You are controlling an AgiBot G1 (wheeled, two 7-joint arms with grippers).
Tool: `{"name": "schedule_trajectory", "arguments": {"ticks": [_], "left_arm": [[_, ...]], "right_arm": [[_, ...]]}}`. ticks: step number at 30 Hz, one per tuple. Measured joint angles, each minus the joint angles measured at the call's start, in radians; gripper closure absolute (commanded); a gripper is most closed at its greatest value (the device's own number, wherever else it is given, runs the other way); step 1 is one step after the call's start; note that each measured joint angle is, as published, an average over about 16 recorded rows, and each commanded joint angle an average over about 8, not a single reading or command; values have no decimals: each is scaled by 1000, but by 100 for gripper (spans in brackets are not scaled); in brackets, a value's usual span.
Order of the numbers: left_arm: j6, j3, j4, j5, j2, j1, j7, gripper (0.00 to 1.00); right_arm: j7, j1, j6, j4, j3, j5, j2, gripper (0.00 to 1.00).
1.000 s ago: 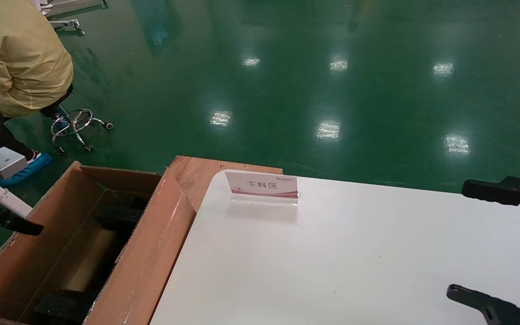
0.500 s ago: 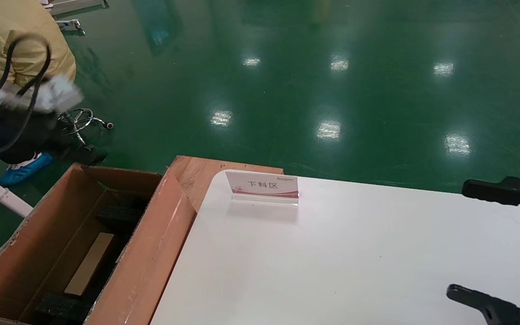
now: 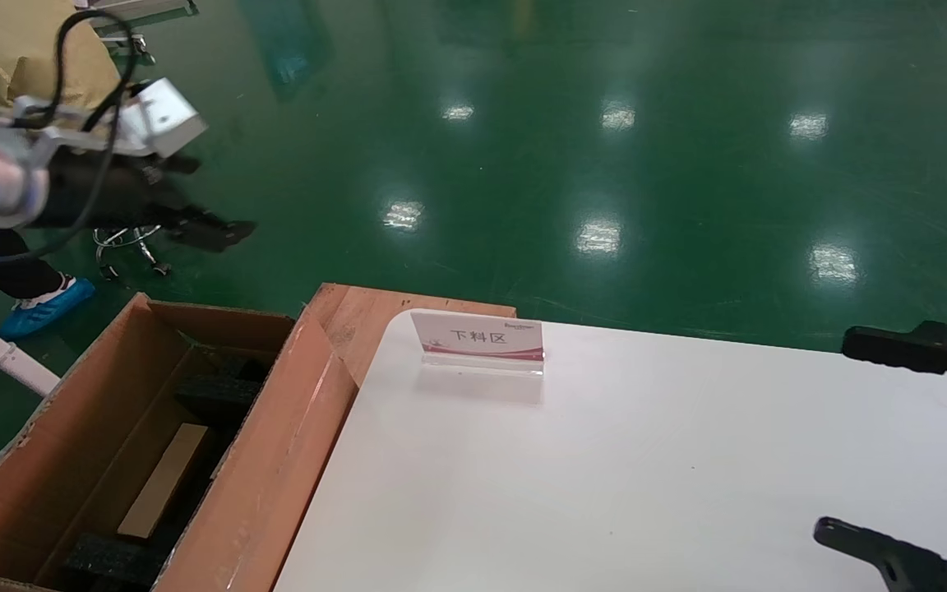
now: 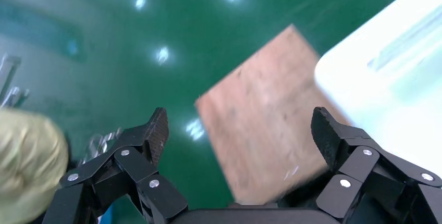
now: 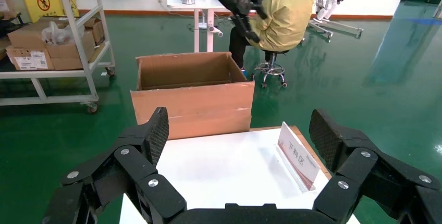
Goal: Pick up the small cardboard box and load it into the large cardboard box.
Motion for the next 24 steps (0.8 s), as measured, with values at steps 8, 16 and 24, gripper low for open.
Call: {"name": "schedule_trajectory", "arguments": {"ticks": [8, 16, 24], "left_arm": [[89, -216, -5, -92, 31, 169, 91, 0], [191, -455, -10, -193, 65, 355, 191, 0], [292, -693, -14, -294, 100, 542, 292, 0]], "right_arm": [[0, 0, 0, 0, 0, 0, 0, 0], [1, -1, -1, 0, 2, -1, -1, 0], [2, -1, -2, 1, 5, -3, -2, 0]]}}
